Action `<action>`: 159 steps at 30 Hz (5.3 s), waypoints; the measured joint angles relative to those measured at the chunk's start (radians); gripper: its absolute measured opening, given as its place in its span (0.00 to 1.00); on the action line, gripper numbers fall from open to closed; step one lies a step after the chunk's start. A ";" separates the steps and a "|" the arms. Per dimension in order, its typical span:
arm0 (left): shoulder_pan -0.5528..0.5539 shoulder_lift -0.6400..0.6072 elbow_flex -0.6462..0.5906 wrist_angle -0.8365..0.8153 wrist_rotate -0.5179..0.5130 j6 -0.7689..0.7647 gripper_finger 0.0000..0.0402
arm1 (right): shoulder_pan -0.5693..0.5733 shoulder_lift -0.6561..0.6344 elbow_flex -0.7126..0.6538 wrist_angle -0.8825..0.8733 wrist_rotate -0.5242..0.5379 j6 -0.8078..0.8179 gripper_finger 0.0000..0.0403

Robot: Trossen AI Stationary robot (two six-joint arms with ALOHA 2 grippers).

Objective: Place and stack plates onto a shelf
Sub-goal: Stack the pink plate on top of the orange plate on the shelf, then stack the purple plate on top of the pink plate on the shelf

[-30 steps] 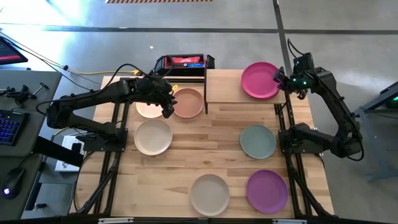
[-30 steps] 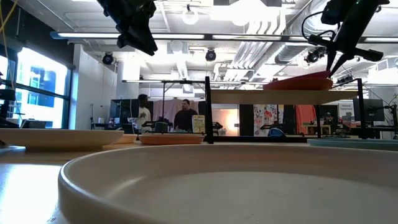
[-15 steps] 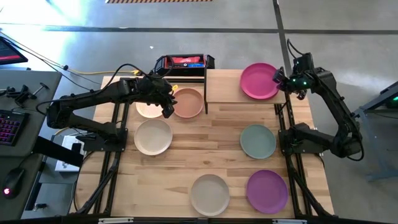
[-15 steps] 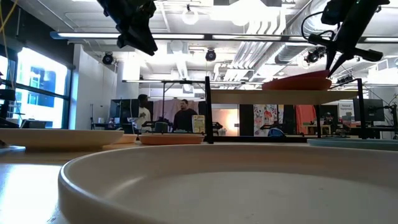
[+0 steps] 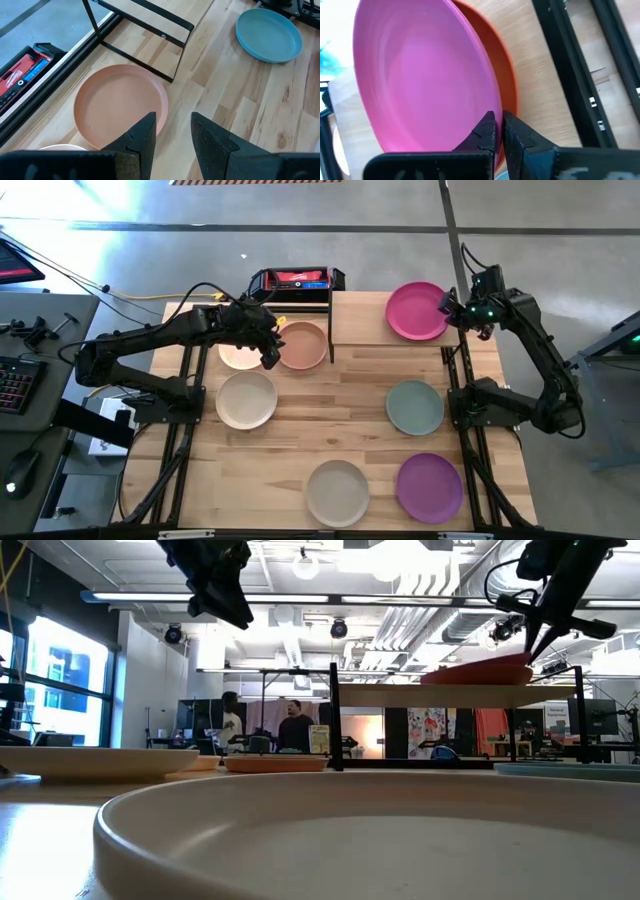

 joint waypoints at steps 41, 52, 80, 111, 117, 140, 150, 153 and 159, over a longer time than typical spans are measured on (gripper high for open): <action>0.040 0.000 0.000 -0.153 0.001 -0.056 0.28 | 0.152 -0.149 0.000 -0.032 -0.390 -0.102 0.21; 0.016 0.000 0.000 -0.272 0.004 -0.141 0.28 | 0.575 -0.183 0.000 -0.032 -0.331 -0.022 0.21; -0.008 0.000 0.000 -0.280 -0.006 -0.130 0.28 | 1.434 0.244 0.000 0.072 -0.215 -0.184 0.21; -0.335 0.000 0.000 -0.461 0.006 -0.370 0.28 | 1.777 0.695 0.000 0.110 0.024 -0.292 0.21; -0.391 0.000 -0.001 -0.461 -0.028 -0.423 0.28 | 1.778 0.702 0.000 0.155 0.021 -0.288 0.21; -0.475 0.000 -0.001 -0.460 -0.084 -0.524 0.28 | 1.855 0.702 -0.068 0.261 0.055 -0.260 0.21; -0.474 0.000 -0.001 -0.458 -0.102 -0.525 0.28 | 1.855 0.702 -0.069 0.262 0.073 -0.355 0.21; -0.474 0.000 -0.001 -0.458 -0.102 -0.525 0.28 | 1.855 0.702 -0.069 0.262 0.072 -0.356 0.21; -0.474 0.000 -0.001 -0.458 -0.103 -0.525 0.28 | 1.855 0.703 -0.069 0.264 0.065 -0.380 0.21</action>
